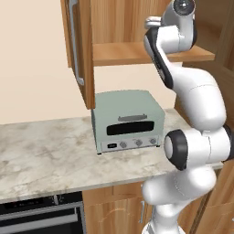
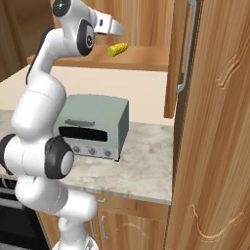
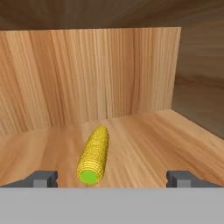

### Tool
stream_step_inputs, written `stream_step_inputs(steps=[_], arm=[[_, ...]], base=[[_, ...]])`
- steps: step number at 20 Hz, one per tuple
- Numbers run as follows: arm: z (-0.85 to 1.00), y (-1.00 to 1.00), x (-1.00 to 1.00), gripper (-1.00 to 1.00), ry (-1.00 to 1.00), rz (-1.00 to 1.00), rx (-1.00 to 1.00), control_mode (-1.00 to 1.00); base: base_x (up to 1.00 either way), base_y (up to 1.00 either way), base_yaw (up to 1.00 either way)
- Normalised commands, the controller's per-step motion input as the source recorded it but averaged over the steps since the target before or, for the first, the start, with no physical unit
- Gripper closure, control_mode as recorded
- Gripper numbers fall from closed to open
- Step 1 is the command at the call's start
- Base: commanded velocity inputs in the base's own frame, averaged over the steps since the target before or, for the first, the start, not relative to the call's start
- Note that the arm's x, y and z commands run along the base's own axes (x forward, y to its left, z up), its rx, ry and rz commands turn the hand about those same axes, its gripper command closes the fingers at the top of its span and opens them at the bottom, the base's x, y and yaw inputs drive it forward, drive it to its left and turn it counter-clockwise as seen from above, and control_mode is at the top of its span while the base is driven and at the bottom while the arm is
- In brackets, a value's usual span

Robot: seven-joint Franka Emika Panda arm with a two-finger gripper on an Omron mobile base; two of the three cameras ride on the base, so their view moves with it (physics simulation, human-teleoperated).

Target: Pick the corn from the counter and place it in the cabinet. Then close the cabinet.

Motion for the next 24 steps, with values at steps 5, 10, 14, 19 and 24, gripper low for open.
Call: stream_step_inputs(steps=[5, 10, 14, 19, 24], arm=[[0.00, 0.00, -0.76, -1.00, 0.03, -0.02, 0.00, -1.00], [0.00, -0.06, -0.61, -1.00, 0.00, 0.00, 0.01, -1.00], [0.00, -0.16, -0.83, -1.00, 0.00, 0.00, 0.10, -1.00], [0.00, -0.22, -0.76, -1.00, 0.00, 0.00, 0.14, -1.00], [0.00, -0.17, -0.75, -1.00, 0.00, -0.01, 0.07, -1.00]], base=[[0.00, 0.00, 0.00], [0.00, 0.00, 0.00], [0.00, 0.00, 0.00], [0.00, 0.00, 0.00], [0.00, 0.00, 0.00]])
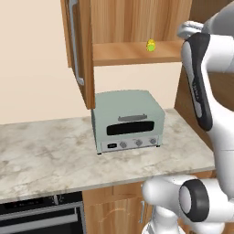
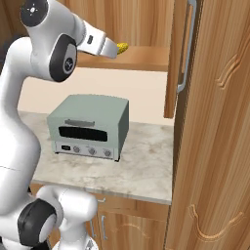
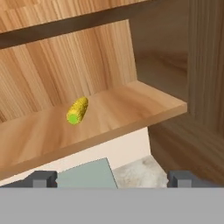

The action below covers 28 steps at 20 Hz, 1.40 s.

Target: Pick the corn from the counter and place it in the cabinet. Then close the cabinet.

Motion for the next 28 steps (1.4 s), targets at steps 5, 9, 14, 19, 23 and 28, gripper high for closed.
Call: stream_step_inputs(steps=[5, 9, 14, 19, 23, 28], arm=[[0.00, -0.16, -0.84, -1.00, 0.00, -0.04, 0.01, -1.00], [0.00, -0.18, -0.92, -1.00, -0.01, -0.03, 0.00, -1.00], [0.00, -0.39, -0.86, -1.00, 0.00, -0.05, 0.10, -1.00], [0.00, -0.43, -0.73, -1.00, 0.00, -0.07, 0.15, -1.00], [0.01, -0.42, -0.56, -1.00, 0.00, -0.07, 0.18, -1.00], [0.01, -0.37, -0.28, -1.00, 0.00, -0.07, 0.16, -1.00]], base=[[0.00, 0.00, 0.00], [0.00, 0.00, 0.00], [0.00, 0.00, 0.00], [0.00, 0.00, 0.00], [0.00, 0.00, 0.00], [0.00, 0.00, 0.00]])
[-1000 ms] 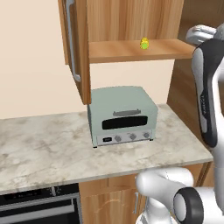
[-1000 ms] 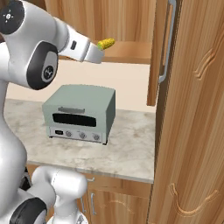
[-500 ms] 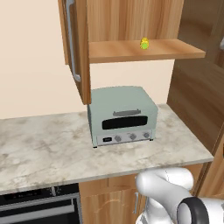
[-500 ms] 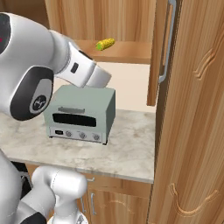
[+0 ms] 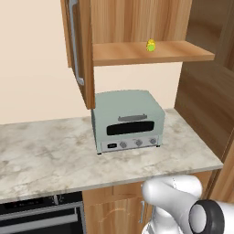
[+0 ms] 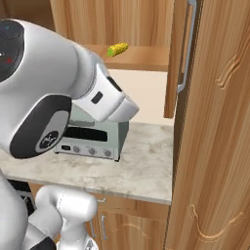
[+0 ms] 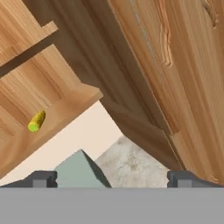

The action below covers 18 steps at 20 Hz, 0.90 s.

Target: Pick the corn from the counter and place it in the cabinet. Then close the cabinet.

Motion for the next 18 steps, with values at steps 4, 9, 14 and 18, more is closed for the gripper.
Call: stream_step_inputs(steps=[4, 9, 14, 18], arm=[[0.00, -0.33, -0.01, -1.00, 0.00, -0.02, 0.17, -1.00], [-0.19, -0.15, -0.03, -1.00, -0.06, 0.00, 0.16, -1.00], [-0.29, -0.20, -0.02, -1.00, -0.18, 0.00, 0.21, -1.00], [-0.14, -0.23, 0.00, -1.00, -0.20, 0.00, 0.18, -1.00]], base=[[0.00, 0.00, 0.00], [0.00, 0.00, 0.00], [0.00, 0.00, 0.00], [0.00, 0.00, 0.00]])
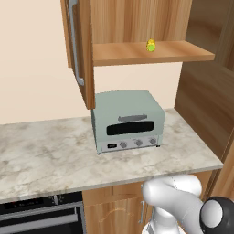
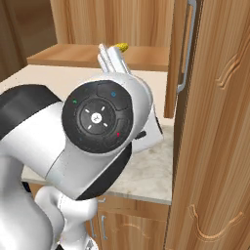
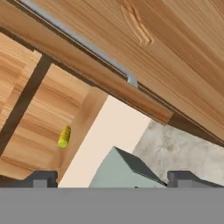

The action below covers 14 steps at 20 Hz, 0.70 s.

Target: Pick the corn from the counter and place it in the cabinet. Then close the cabinet.

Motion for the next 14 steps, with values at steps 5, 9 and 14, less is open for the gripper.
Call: stream_step_inputs(steps=[5, 9, 14], arm=[[-0.23, -0.28, 0.00, -1.00, -0.23, 0.00, 0.21, -1.00], [-0.29, -0.24, 0.01, -1.00, -0.25, 0.00, 0.19, -1.00], [-0.24, -0.13, 0.17, -1.00, -0.23, 0.00, 0.11, -1.00]], base=[[0.00, 0.00, 0.00], [0.00, 0.00, 0.00], [0.00, 0.00, 0.00]])
